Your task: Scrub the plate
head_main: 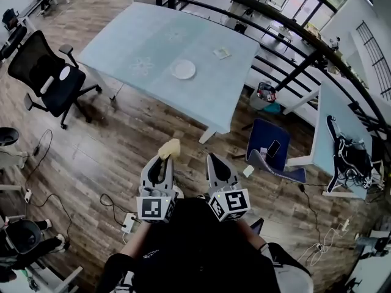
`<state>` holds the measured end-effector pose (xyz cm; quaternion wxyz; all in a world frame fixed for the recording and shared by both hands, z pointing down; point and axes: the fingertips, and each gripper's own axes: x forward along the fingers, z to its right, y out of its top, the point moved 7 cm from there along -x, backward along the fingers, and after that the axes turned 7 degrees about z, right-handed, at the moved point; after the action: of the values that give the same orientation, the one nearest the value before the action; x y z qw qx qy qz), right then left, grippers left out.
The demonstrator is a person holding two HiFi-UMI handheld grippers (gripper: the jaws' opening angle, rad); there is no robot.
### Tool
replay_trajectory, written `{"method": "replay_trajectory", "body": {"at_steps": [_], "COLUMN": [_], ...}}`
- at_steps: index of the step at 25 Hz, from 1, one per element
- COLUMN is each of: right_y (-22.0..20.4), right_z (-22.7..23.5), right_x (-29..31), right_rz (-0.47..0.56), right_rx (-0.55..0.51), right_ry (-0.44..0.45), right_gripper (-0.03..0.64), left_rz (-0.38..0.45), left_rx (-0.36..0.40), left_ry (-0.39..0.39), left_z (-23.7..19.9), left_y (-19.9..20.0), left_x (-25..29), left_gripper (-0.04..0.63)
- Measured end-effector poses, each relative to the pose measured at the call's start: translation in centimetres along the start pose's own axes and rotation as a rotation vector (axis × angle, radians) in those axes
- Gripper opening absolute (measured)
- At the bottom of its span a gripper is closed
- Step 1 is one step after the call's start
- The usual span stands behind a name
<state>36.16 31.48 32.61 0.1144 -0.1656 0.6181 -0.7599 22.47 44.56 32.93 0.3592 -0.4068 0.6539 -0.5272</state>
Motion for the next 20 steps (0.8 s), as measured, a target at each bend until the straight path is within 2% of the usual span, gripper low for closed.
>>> {"method": "replay_trajectory", "body": {"at_steps": [8,13,20], "right_y": [-0.7,-0.8,-0.7], "right_z": [-2.5,-2.7,-1.7], "right_x": [4.9,6.3,7.5], "right_rz": [0.021,0.010,-0.007], "right_rx": [0.010,0.005,0.008], "right_ry": [-0.040,-0.069,-0.112], "right_gripper": [0.009,0.009,0.009], "left_rz": [-0.005,-0.001,-0.031], "left_rx": [-0.006,0.003,-0.002], "left_ry": [-0.058,-0.106,-0.115], "left_z": [-5.4,-6.6,-7.3], "left_y": [0.4,-0.5,-0.4], "left_x": [2.7,3.6,5.6], "left_gripper": [0.064,0.064,0.064]}}
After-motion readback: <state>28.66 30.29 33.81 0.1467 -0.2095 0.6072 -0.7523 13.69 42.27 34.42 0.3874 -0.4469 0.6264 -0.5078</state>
